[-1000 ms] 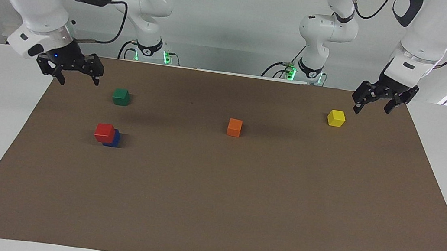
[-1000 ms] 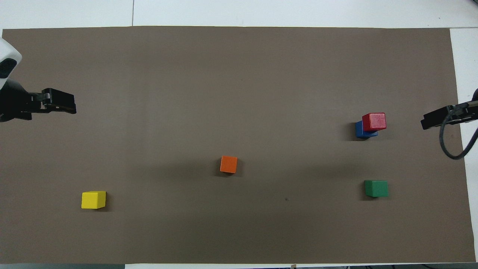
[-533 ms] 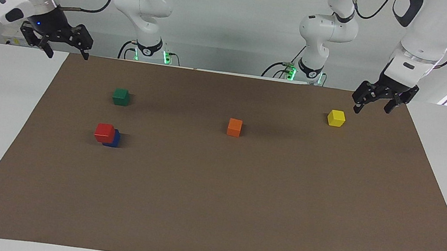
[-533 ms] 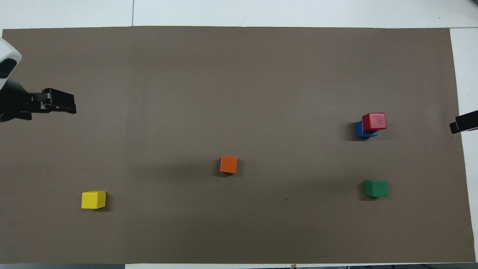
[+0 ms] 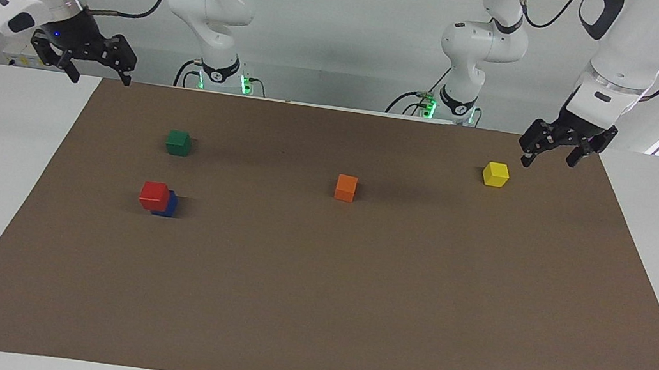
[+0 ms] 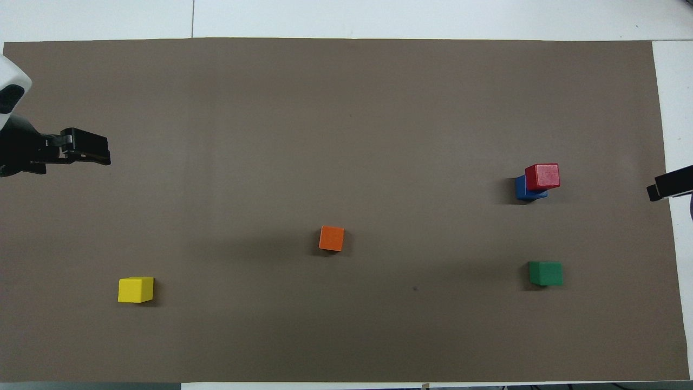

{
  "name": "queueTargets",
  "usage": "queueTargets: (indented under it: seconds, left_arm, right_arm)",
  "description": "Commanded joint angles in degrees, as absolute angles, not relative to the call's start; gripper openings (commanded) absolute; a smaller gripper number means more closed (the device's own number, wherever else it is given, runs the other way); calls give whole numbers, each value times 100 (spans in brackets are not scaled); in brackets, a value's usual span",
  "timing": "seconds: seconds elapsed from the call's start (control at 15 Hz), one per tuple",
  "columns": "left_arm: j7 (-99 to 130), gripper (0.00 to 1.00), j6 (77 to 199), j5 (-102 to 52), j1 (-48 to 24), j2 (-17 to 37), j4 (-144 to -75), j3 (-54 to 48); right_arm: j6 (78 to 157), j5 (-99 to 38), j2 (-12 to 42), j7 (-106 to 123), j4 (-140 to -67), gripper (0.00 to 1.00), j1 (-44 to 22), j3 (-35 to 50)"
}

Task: Transfer red block to right arm and stack on blue block

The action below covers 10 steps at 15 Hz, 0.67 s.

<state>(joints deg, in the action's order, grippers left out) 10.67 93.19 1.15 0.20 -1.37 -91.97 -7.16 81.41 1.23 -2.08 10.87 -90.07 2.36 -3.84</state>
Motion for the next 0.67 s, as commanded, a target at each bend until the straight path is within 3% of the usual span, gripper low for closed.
queueTargets:
  seconds: [0.0,0.6]
  left_arm:
    - [1037,100,9299,62,0,-255,-9272,-677]
    - [1028,100,9299,62,0,-255,-9272,-668]
  right_arm:
    - [8261,167,-404,1143,-9203,100,325,-343]
    - [8288,211,-396,1125,-9193,100,325,-334]
